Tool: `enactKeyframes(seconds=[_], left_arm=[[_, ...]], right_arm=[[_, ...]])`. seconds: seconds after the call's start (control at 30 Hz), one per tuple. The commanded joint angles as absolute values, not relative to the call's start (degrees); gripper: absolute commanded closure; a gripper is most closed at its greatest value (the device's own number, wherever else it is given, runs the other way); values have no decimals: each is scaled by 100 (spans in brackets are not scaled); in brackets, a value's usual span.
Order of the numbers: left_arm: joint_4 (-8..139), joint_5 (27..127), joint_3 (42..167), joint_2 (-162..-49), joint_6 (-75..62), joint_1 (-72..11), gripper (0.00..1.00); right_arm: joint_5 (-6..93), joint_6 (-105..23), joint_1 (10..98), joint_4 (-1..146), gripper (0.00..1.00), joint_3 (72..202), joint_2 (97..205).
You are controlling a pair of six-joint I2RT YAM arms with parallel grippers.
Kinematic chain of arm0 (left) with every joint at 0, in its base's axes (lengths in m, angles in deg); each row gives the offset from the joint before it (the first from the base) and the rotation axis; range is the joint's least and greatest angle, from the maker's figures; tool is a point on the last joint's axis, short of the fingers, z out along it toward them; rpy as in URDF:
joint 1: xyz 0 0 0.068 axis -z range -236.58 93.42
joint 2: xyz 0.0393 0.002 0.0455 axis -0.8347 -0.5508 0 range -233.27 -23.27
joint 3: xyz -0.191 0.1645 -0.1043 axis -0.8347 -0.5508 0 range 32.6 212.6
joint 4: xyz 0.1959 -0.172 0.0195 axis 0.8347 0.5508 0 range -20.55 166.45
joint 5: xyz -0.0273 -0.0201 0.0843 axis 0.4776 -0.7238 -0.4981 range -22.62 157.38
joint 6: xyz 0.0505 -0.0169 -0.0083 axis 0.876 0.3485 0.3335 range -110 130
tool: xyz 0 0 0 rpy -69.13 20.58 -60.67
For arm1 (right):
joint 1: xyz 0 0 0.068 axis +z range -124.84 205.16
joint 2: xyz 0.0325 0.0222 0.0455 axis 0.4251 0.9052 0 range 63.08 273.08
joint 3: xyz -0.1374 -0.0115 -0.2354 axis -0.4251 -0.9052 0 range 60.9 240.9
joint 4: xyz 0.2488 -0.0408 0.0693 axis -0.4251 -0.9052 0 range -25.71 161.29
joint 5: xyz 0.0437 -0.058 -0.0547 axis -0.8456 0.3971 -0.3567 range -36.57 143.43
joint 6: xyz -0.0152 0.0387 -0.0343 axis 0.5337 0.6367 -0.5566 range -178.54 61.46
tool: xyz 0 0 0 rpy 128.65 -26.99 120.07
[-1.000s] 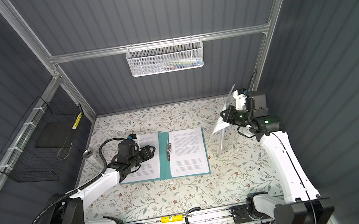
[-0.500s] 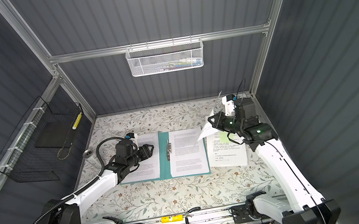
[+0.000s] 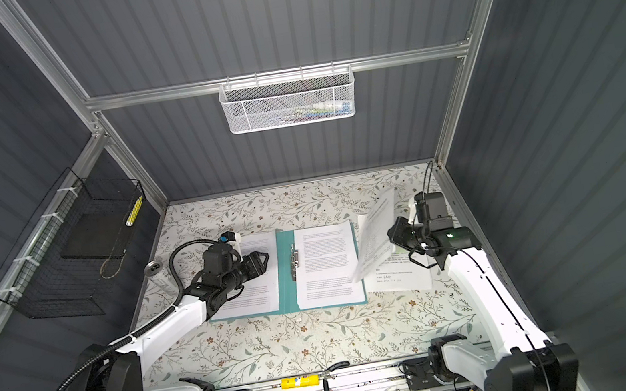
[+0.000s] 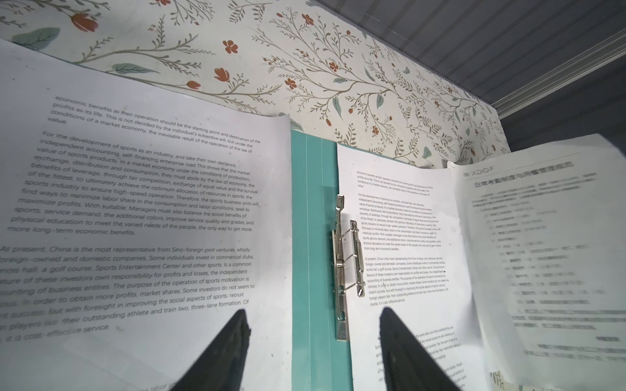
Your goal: Put the files into the folder
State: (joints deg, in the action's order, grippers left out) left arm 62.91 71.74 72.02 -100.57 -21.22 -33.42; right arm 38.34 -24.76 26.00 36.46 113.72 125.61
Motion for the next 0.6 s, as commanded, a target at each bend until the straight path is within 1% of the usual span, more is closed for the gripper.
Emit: enactKeyframes(seconds=[0.0, 0.07, 0.13, 0.2, 0.33, 0.43, 0.5, 0.57], left_arm=[[6205, 7081, 7230, -10195, -2015, -3375, 37], [6101, 7107, 7219, -10306, -2031, -3375, 37], [6013, 7178, 7238, -10455, -2048, -3373, 36], [5903, 7245, 7250, -10595, -2055, -3373, 36], [5757, 7356, 7335, -10872, -2045, -3377, 36], [5629, 7472, 7364, -11015, -2025, -3375, 36], [5502, 7558, 7363, -11099, -2010, -3382, 37], [5465, 7624, 7399, -11169, -1939, -3382, 36]], right_arm=[[3902, -2720, 2158, 3231, 64, 10987, 12383], [3899, -2777, 1898, 3115, 55, 10837, 12271], [4053, -2866, 1760, 2958, 43, 10890, 12232], [4070, -2915, 1621, 2924, 37, 10977, 12247], [4021, -2965, 1346, 3021, 35, 11216, 12486], [4086, -3118, 1122, 3543, 35, 11182, 12852], [3708, -3192, 823, 4045, 36, 11111, 13285], [3000, -3251, 579, 4390, 39, 11205, 13789]])
